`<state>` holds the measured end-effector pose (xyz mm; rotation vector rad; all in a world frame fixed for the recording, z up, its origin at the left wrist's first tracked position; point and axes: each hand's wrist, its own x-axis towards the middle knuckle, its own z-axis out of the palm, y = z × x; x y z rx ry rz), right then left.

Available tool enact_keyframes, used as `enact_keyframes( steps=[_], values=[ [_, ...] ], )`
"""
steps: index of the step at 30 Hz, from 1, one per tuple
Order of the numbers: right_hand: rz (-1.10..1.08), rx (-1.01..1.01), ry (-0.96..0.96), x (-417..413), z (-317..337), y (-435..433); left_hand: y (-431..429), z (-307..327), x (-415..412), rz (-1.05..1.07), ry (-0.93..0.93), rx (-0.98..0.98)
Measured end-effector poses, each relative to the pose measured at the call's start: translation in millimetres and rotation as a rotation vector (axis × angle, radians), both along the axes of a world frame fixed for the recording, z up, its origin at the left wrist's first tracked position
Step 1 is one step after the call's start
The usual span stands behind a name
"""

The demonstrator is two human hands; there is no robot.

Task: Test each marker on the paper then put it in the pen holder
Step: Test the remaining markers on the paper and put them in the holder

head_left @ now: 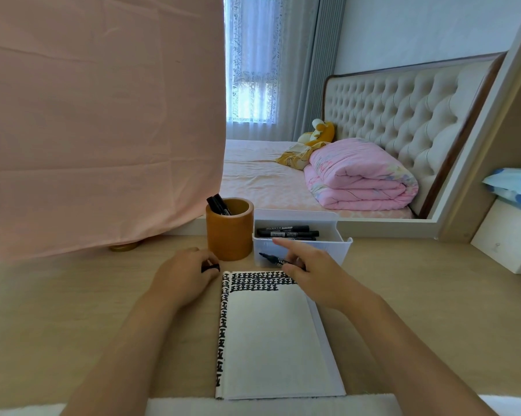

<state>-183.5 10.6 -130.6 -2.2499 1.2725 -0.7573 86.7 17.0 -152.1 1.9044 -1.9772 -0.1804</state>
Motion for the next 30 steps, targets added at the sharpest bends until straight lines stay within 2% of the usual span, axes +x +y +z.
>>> enact_keyframes(
  steps=[5, 10, 13, 16, 21, 23, 27, 30],
  values=[
    [0.07, 0.127, -0.215, 0.6, 5.2, 5.8, -3.6, -1.8, -1.3, -0.012, -0.037, 0.001],
    [0.129, 0.342, -0.516, -4.1, 13.3, 6.8, -3.6, 8.6, -15.7, -0.089, 0.04, -0.161],
    [0.185, 0.309, -0.481, -11.2, 10.1, 4.9, 2.4, 9.8, -34.7, -0.243, 0.096, -0.149],
    [0.22, 0.315, -0.465, -16.9, 4.2, 5.6, 5.6, 4.5, -49.6, -0.303, 0.056, -0.051],
    [0.142, 0.478, -0.65, -17.9, -5.2, 3.9, 8.0, 2.7, -57.1, -0.301, -0.038, 0.016],
    [0.094, 0.476, -0.604, -19.3, -11.8, 1.9, 7.8, 1.7, -57.8, -0.297, -0.058, 0.031],
    [0.025, 0.335, -0.431, -15.2, -17.6, 1.1, 7.0, 1.4, -61.9, -0.293, -0.053, 0.023],
    [-0.052, 0.246, -0.37, -7.0, -22.5, 0.1, 6.9, -0.3, -63.4, -0.296, -0.05, 0.033]
  ],
)
